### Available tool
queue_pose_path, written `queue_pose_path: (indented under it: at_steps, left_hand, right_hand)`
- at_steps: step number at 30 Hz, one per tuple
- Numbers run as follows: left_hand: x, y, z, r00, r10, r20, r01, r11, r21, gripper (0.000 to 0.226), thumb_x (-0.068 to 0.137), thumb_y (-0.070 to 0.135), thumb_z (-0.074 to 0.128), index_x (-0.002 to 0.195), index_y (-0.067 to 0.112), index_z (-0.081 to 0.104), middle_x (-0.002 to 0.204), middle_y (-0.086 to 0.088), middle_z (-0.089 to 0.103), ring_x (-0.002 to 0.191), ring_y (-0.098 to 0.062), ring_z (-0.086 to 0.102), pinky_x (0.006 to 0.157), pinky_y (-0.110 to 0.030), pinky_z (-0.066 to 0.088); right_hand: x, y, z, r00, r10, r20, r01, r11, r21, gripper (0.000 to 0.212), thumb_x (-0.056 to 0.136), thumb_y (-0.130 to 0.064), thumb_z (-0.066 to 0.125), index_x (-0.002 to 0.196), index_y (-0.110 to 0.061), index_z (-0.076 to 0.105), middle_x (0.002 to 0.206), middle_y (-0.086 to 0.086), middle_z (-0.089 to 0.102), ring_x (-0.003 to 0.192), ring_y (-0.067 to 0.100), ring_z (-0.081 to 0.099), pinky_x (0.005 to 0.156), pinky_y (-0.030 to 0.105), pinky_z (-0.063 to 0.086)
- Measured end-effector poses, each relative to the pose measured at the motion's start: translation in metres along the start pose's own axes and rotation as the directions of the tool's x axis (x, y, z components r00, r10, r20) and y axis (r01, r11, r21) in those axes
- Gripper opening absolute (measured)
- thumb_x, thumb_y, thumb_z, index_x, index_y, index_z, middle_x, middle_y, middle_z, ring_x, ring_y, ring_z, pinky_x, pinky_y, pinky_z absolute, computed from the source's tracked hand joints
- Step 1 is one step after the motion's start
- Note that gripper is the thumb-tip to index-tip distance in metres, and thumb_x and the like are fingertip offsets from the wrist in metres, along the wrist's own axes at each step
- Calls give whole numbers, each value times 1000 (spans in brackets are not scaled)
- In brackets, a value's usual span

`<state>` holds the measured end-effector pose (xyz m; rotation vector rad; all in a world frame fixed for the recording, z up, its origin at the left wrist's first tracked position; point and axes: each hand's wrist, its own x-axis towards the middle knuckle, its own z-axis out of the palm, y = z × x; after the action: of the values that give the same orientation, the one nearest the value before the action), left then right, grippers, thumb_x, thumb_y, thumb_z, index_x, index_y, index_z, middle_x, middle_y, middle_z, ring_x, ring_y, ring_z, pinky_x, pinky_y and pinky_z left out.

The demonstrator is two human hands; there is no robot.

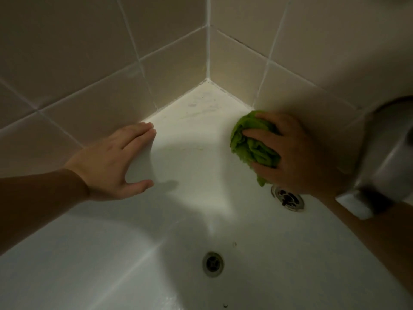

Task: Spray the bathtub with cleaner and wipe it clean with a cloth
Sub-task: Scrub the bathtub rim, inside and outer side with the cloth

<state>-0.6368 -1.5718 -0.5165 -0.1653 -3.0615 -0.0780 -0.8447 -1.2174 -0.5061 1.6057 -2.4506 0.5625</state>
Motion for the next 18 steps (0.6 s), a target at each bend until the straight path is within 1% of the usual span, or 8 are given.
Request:
queue_pose_path:
  at_steps: [1,2,5,8,11,13,16,18]
  left_hand:
    - [2,0,0,1000,3,-4,-3,1000,-4,110,79,77,55,161,8,28,162,-15,33,148,-33,36,117,-47,38]
    - [4,1,0,1000,3,-10,-3,1000,-5,109,80,77,54,160,8,28,162,-15,34,148,-33,36,117,-47,38]
    - [11,5,1,999,12,-44,-12,1000,4,108,80,76,54,159,6,32,159,-17,37,145,-35,39,118,-44,37]
    - [19,7,3,999,-4,-52,3,1000,-10,107,80,77,54,158,6,33,159,-16,37,145,-34,40,118,-47,37]
    - [23,7,2,999,-19,-49,19,1000,-6,107,80,78,54,159,9,32,160,-15,37,145,-34,39,117,-49,39]
    - [25,8,2,998,-29,-47,29,1000,0,106,80,78,53,159,10,32,160,-14,37,145,-34,40,117,-49,39]
    - [30,10,2,998,-38,-55,38,999,-3,103,81,78,53,159,13,34,160,-12,39,144,-34,42,116,-50,41]
    - [38,9,2,997,-24,-72,23,1000,-6,101,82,77,54,159,13,35,160,-13,40,143,-35,44,116,-49,40]
  right_hand:
    - [9,0,4,1000,4,17,-4,1000,11,61,84,-45,69,139,-18,63,151,12,46,134,32,42,118,33,28]
    - [20,0,7,1000,9,27,-10,1000,25,62,84,-47,70,140,-21,61,151,11,45,134,32,42,117,35,30]
    - [53,-3,20,997,43,63,-47,997,67,67,82,-53,70,143,-30,57,153,4,42,138,33,37,113,46,36]
    - [72,-5,28,997,46,57,-51,994,95,70,79,-54,66,144,-30,56,151,4,43,139,33,38,115,48,36]
    - [68,-5,28,999,37,29,-39,995,89,70,80,-53,65,146,-32,54,153,2,41,140,32,37,114,50,39]
    - [50,-3,27,999,41,18,-42,997,65,69,81,-52,67,146,-33,52,156,2,38,140,32,36,113,48,39]
    - [15,0,17,1000,3,-20,-2,1000,11,71,78,-50,71,144,-27,56,155,9,41,136,38,41,113,43,36]
    - [14,3,10,1000,13,-22,-13,1000,6,74,75,-51,74,142,-26,57,153,10,43,132,38,45,110,39,35]
